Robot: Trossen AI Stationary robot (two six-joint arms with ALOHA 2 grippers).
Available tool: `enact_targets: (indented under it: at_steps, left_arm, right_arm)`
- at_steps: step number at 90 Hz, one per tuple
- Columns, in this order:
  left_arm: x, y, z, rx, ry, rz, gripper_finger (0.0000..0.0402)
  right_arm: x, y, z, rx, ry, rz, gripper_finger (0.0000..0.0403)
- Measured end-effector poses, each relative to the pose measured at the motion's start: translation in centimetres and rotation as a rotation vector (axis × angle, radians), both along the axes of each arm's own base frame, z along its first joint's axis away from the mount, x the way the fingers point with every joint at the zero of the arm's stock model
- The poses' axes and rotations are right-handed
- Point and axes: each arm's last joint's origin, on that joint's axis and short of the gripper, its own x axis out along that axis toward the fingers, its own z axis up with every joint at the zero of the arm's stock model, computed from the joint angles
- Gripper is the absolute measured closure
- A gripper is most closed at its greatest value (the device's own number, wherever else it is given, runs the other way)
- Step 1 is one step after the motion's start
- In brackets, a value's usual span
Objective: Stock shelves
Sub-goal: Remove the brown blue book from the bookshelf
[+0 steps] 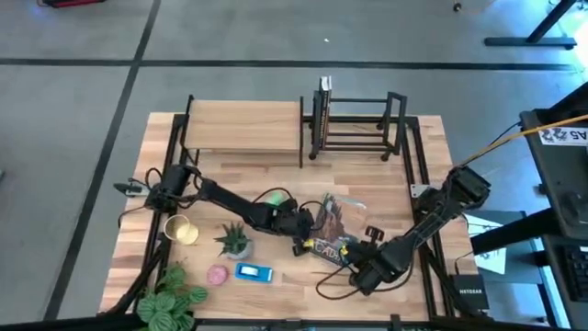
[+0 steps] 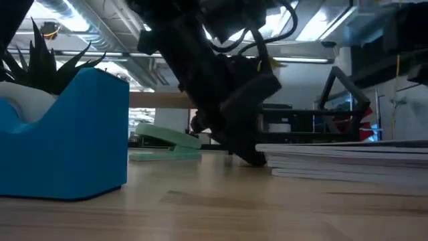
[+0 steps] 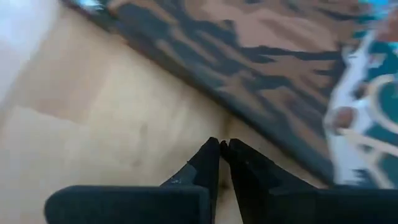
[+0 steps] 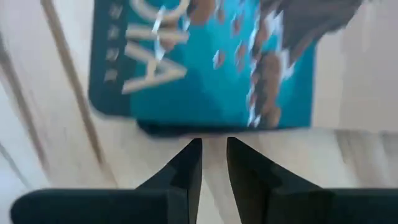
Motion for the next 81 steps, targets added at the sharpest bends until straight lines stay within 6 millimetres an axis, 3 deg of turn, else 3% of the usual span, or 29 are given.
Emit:
enact_targets:
  at_steps: [36, 60, 81]
  left_arm:
    - [-0.3, -1.4, 0.3, -0.029, -0.016, -0.02, 0.038]
    - [-0.6, -1.5, 0.2, -0.017, 0.006, 0.003, 0.038]
    - [-0.1, -2.1, 0.4, -0.034, -0.071, -0.013, 0.038]
  right_arm:
    - [-0.5, -0.2, 1.0, -0.004, 0.092, -0.057, 0.0343]
    - [-1.2, -0.5, -0.5, 0.02, 0.103, -0.121, 0.0343]
    - [0.1, -0.4, -1.2, 0.127, 0.004, -0.115, 0.0343]
